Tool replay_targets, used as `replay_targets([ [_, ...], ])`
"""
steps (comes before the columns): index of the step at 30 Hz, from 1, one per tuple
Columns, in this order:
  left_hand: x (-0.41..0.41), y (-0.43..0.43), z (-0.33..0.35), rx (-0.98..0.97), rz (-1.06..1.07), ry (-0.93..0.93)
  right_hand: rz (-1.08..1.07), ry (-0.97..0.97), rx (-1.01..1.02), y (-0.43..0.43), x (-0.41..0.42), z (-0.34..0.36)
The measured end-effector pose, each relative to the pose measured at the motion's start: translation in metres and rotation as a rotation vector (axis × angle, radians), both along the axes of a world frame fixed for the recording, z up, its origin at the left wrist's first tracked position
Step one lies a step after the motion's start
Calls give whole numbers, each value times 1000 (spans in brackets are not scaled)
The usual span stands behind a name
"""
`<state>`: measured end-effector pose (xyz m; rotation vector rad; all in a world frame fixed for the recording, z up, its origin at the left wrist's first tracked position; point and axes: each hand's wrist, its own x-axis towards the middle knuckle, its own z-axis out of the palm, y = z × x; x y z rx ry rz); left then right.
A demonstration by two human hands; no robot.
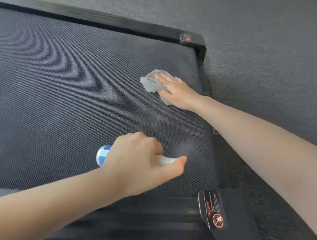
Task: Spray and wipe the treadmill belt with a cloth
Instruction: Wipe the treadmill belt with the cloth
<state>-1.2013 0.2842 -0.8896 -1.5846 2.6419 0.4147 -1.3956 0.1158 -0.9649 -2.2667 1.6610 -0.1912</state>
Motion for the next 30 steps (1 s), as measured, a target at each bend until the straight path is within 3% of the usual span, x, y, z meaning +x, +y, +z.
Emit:
replay_targets([
  [6, 7, -14, -13, -1, 0, 29, 5, -7, -7, -2, -1, -2],
  [14, 31, -63, -24, -187, 133, 400, 33, -11, -36, -1, -5, -5],
  [20, 33, -86, -17, -123, 194, 319, 25, -21, -32, 6, -6, -2],
  [30, 43, -122, -16, -197, 282, 417, -158, -35, -82, 53, -18, -2],
])
